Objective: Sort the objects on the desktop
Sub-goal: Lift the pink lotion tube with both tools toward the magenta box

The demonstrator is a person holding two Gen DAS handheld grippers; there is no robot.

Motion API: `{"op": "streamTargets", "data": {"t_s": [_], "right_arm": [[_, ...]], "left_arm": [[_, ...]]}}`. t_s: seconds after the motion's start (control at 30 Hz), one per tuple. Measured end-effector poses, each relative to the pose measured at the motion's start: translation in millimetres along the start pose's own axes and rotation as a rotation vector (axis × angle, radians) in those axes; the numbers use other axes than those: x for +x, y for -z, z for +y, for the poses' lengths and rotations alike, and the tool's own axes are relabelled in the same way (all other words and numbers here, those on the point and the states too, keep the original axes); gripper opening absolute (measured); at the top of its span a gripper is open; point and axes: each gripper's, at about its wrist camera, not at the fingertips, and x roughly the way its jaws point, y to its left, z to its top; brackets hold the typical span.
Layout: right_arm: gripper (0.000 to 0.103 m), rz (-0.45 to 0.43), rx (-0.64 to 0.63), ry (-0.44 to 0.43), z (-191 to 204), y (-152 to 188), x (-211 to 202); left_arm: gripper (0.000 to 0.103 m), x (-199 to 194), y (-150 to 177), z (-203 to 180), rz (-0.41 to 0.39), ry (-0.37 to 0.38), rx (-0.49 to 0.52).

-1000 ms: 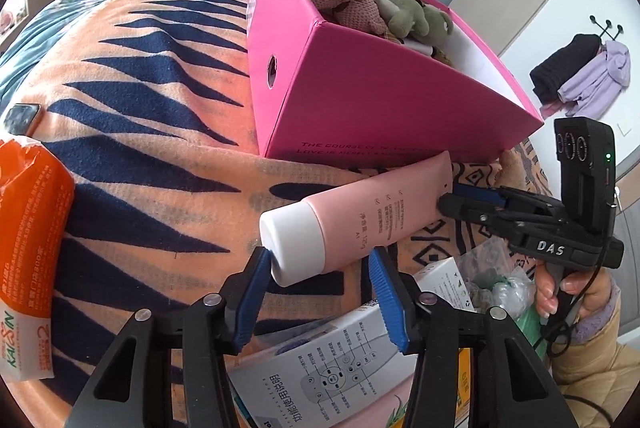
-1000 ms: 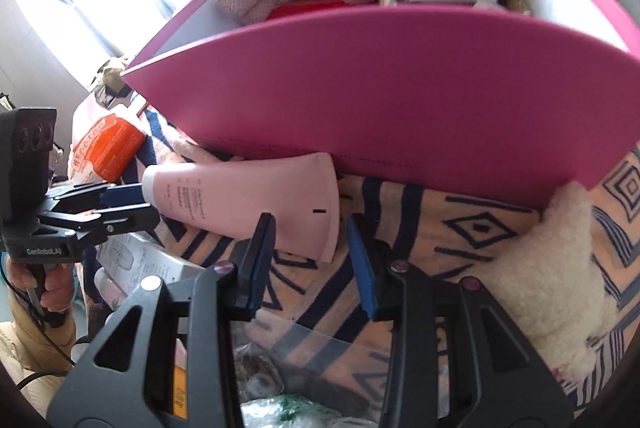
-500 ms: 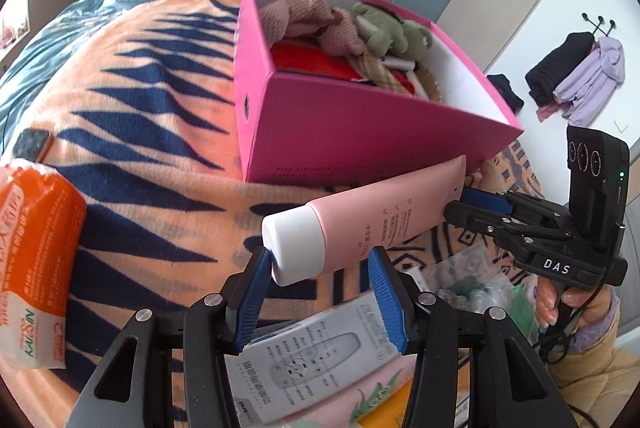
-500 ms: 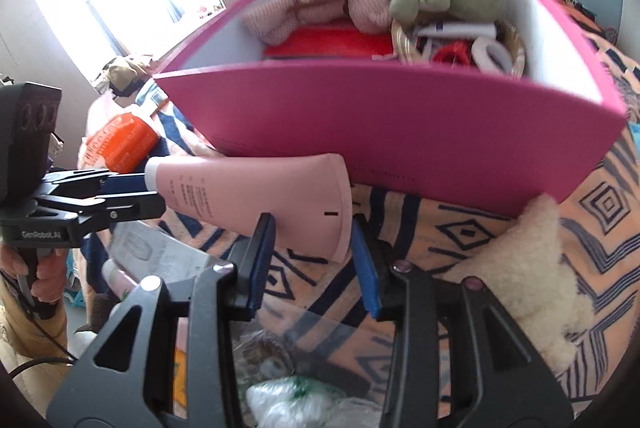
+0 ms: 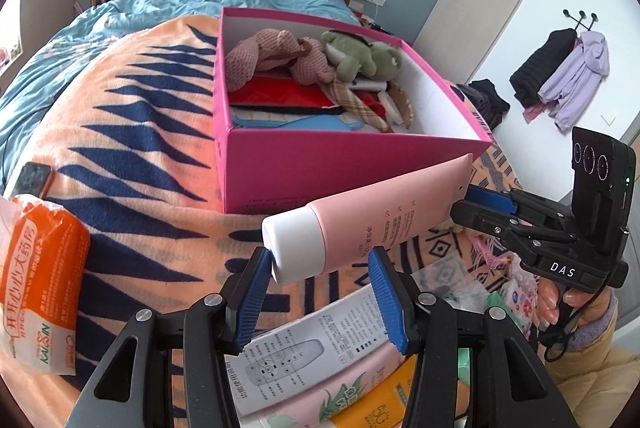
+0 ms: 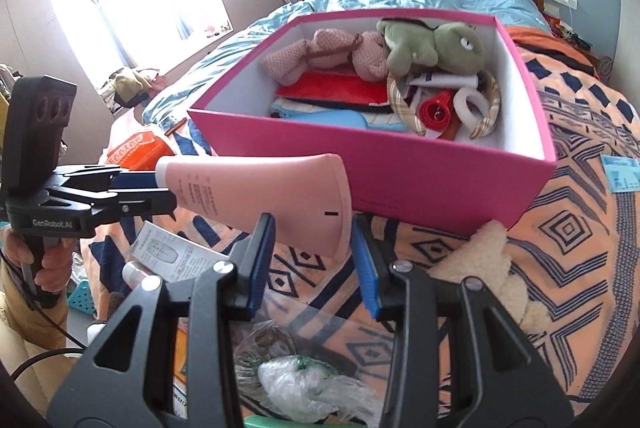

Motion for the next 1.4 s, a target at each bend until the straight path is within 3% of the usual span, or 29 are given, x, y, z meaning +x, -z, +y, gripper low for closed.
{"op": "streamTargets", "data": {"t_s": [1.4], "right_arm": [[0.042, -0.065, -0.016, 0.005, -5.1, -1.8, -29.4]], "left_arm": [[0.05, -15.8, -6.7, -19.2, -0.038, 0.01, 0.042]]}}
